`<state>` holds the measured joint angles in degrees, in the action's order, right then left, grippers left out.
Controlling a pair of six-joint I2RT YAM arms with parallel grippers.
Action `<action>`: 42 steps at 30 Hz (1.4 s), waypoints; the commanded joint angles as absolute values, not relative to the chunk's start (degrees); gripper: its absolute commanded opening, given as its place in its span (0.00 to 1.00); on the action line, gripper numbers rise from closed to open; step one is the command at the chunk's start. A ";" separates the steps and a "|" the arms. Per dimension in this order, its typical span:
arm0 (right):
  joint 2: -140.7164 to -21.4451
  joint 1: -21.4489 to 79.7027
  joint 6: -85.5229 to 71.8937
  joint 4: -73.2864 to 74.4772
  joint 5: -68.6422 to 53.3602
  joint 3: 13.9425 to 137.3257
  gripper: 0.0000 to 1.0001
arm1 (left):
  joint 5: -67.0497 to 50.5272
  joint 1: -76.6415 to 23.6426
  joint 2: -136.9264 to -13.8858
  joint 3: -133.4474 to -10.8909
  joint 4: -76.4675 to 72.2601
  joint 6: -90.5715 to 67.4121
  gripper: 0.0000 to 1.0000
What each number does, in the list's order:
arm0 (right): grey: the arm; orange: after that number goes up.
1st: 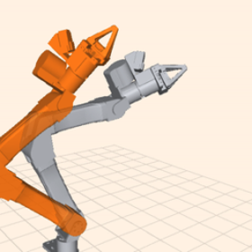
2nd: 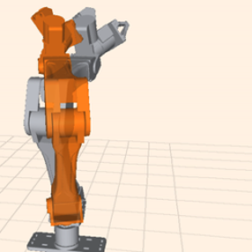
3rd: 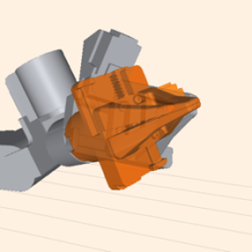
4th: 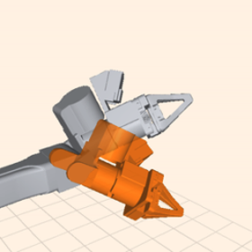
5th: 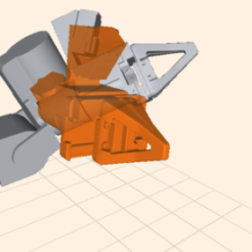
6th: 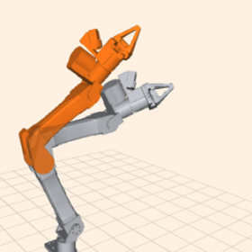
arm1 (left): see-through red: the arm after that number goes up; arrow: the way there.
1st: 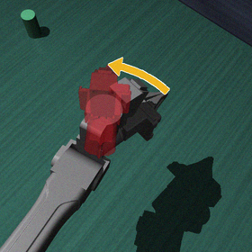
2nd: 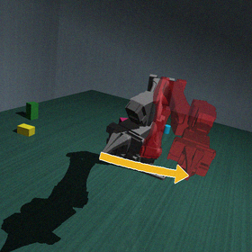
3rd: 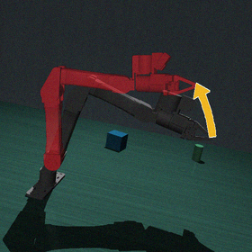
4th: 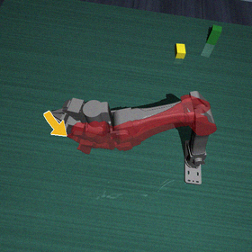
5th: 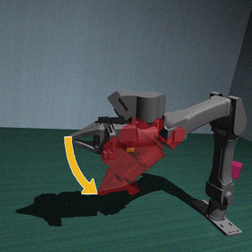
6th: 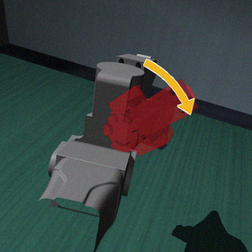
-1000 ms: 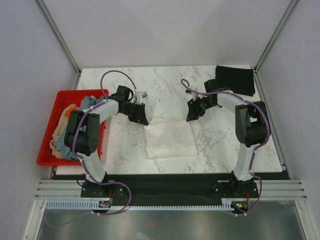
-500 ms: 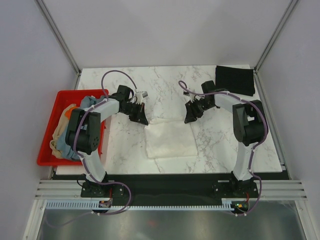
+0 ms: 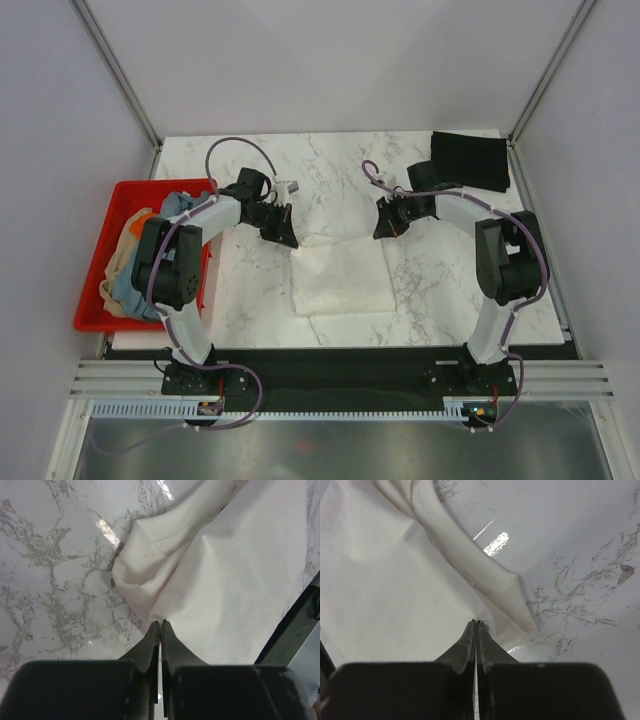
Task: Fold and stack the t-shirts
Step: Fold the tshirt
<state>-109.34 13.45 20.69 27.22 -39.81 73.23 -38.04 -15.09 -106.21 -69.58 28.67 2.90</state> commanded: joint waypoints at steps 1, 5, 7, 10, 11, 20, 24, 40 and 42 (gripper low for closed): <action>-99.87 14.06 14.96 17.59 -37.37 68.67 0.00 | -34.55 -16.70 -101.96 -72.33 28.48 0.79 0.02; -93.18 14.85 9.86 8.55 -34.12 61.45 0.00 | -30.94 -18.19 -99.33 -73.47 28.30 -0.95 0.02; -89.58 15.38 8.62 6.25 -32.53 57.86 0.00 | -29.19 -19.51 -98.18 -74.18 27.69 -1.84 0.02; -86.32 15.91 6.95 3.26 -29.63 54.85 0.00 | -26.46 -20.92 -96.33 -74.97 27.51 -2.28 0.02; -85.79 16.08 6.60 3.25 -28.92 54.58 0.00 | -26.28 -20.92 -96.07 -75.06 27.51 -2.55 0.02; -80.68 16.08 1.15 0.45 -21.37 49.66 0.00 | -25.23 -21.53 -96.32 -76.55 23.75 -4.04 0.02; -82.43 16.17 -3.16 -5.27 -16.71 46.59 0.00 | -25.40 -21.45 -104.92 -81.01 21.80 -5.27 0.02; -91.14 15.47 -8.43 -4.94 -0.36 47.37 0.11 | -25.66 -21.45 -126.74 -101.59 19.25 -9.31 0.27; -91.76 15.56 -10.27 -3.70 0.87 48.33 0.28 | -27.24 -21.36 -126.48 -103.44 19.16 -10.98 0.41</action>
